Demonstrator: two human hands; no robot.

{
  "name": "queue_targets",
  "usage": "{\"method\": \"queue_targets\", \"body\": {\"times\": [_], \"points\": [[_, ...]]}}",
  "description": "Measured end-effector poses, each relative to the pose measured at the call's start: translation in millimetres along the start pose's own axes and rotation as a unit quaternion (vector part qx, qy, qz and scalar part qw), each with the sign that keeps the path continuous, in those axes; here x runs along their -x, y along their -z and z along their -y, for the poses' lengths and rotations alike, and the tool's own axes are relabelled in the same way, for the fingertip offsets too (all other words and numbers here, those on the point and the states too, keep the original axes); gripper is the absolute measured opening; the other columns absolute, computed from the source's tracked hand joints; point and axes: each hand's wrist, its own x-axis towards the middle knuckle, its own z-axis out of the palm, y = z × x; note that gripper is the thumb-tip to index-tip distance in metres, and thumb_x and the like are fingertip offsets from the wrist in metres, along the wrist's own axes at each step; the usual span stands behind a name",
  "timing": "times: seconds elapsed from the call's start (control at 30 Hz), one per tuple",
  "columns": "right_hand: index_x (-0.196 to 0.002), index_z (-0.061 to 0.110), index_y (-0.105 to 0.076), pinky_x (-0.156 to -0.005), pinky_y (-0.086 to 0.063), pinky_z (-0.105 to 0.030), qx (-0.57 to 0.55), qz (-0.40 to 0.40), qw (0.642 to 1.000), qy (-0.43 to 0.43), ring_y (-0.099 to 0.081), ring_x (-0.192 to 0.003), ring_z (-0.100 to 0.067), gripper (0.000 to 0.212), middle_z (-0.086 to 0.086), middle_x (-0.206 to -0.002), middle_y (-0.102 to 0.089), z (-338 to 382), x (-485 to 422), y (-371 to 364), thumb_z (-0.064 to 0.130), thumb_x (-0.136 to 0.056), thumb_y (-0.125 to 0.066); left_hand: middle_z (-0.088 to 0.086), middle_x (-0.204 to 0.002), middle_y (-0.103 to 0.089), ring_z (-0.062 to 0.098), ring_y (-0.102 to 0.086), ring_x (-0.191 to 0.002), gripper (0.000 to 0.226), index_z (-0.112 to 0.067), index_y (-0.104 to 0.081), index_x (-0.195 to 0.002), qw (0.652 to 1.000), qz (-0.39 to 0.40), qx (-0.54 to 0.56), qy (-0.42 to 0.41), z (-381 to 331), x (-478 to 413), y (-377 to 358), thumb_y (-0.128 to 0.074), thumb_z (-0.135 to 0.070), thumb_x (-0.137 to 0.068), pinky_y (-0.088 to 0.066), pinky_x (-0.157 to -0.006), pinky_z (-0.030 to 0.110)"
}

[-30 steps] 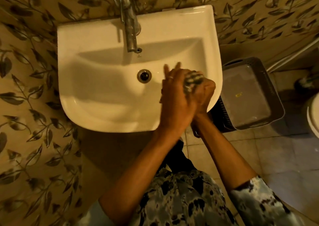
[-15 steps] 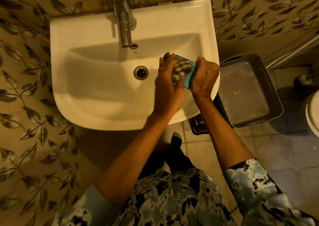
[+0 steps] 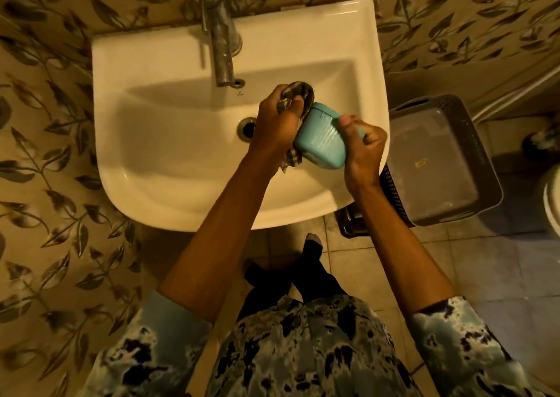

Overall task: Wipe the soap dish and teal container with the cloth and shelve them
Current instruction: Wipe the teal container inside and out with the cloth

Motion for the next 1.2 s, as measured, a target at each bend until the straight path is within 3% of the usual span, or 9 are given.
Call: {"method": "queue_targets", "body": {"times": [0.1, 0.2, 0.4, 0.5, 0.6, 0.7, 0.87, 1.1, 1.2], "points": [[-0.077, -0.007, -0.063, -0.054, -0.044, -0.021, 0.107, 0.122, 0.987, -0.013, -0.055, -0.063, -0.011, 0.023, -0.010, -0.070, -0.056, -5, 5, 13, 0.013, -0.088, -0.061, -0.001, -0.096, -0.061, 0.000, -0.056, -0.077, 0.021, -0.008, -0.058, -0.113, 0.995, 0.009, -0.066, -0.075, 4, 7, 0, -0.046, -0.009, -0.096, -0.041, -0.057, -0.002], [-0.095, -0.005, -0.064, -0.063, -0.048, -0.022, 0.150, 0.220, 0.963, -0.048, -0.059, -0.075, -0.016, 0.014, -0.010, -0.082, -0.061, -2, 4, 28, 0.006, -0.093, -0.055, -0.009, -0.090, -0.059, -0.018, -0.055, -0.076, 0.022, -0.005, -0.060, -0.113, 0.992, 0.005, -0.089, -0.093, 11, 17, -2, -0.048, -0.007, -0.095, -0.039, -0.065, -0.005], [-0.101, 0.012, -0.059, -0.075, -0.056, -0.018, 0.144, 0.259, 0.952, -0.078, -0.066, -0.088, -0.002, 0.018, 0.003, -0.093, -0.067, 10, -3, 49, -0.002, -0.090, -0.056, 0.016, -0.128, -0.057, 0.026, -0.056, -0.117, 0.029, -0.010, -0.050, -0.126, 0.992, -0.074, 0.103, 0.012, 15, 17, 23, -0.043, -0.016, -0.099, -0.049, -0.100, 0.046], [-0.082, 0.022, -0.058, -0.067, -0.051, -0.016, 0.153, 0.191, 0.967, -0.073, -0.062, -0.079, -0.001, 0.021, 0.008, -0.082, -0.063, 10, -1, 46, 0.002, -0.085, -0.053, 0.010, -0.121, -0.061, 0.021, -0.060, -0.112, 0.029, -0.009, -0.051, -0.126, 0.988, -0.106, 0.108, -0.028, 12, 19, 35, -0.045, -0.014, -0.098, -0.050, -0.099, 0.041], [-0.060, 0.022, -0.047, -0.053, -0.040, -0.014, 0.102, 0.001, 0.994, -0.028, -0.050, -0.057, 0.001, 0.025, 0.015, -0.057, -0.053, 5, 5, 27, 0.006, -0.077, -0.039, -0.006, -0.105, -0.060, 0.005, -0.059, -0.096, 0.026, -0.016, -0.055, -0.120, 0.987, -0.117, 0.003, -0.108, 6, 25, 31, -0.046, -0.019, -0.096, -0.051, -0.086, 0.025], [-0.054, 0.026, -0.038, -0.047, -0.032, -0.021, 0.069, -0.122, 0.989, 0.037, -0.044, -0.050, -0.003, 0.030, 0.014, -0.049, -0.044, 9, 8, -3, 0.016, -0.082, -0.035, 0.003, -0.113, -0.059, 0.010, -0.057, -0.102, 0.031, -0.010, -0.054, -0.121, 0.983, -0.031, -0.077, -0.165, 6, 48, 1, -0.049, -0.019, -0.092, -0.053, -0.086, 0.020], [-0.053, 0.032, -0.039, -0.052, -0.033, -0.013, 0.052, -0.199, 0.977, 0.051, -0.044, -0.049, 0.006, 0.039, 0.015, -0.050, -0.039, 16, 7, -23, 0.015, -0.088, -0.033, 0.011, -0.146, -0.043, 0.027, -0.028, -0.142, 0.043, -0.009, -0.051, -0.130, 0.936, -0.038, -0.231, -0.262, 23, 82, -45, -0.054, -0.018, -0.089, -0.017, -0.118, 0.053], [-0.041, 0.030, -0.030, -0.048, -0.017, -0.030, -0.002, -0.181, 0.983, 0.031, -0.030, -0.046, -0.009, 0.042, 0.013, -0.042, -0.028, 23, 5, -19, 0.012, -0.079, -0.035, 0.015, -0.144, -0.043, 0.032, -0.035, -0.138, 0.042, -0.008, -0.043, -0.135, 0.978, -0.124, -0.113, -0.123, 8, 34, -11, -0.049, -0.012, -0.094, -0.036, -0.110, 0.050], [-0.048, 0.019, -0.042, -0.044, -0.023, -0.018, 0.005, -0.201, 0.979, 0.033, -0.032, -0.045, 0.001, 0.036, 0.014, -0.050, -0.034, 24, 4, -20, 0.006, -0.082, -0.038, 0.011, -0.154, -0.030, 0.029, -0.018, -0.146, 0.048, -0.012, -0.041, -0.138, 0.970, -0.080, -0.153, -0.173, 7, 64, -38, -0.053, -0.012, -0.091, -0.025, -0.117, 0.054]]}}
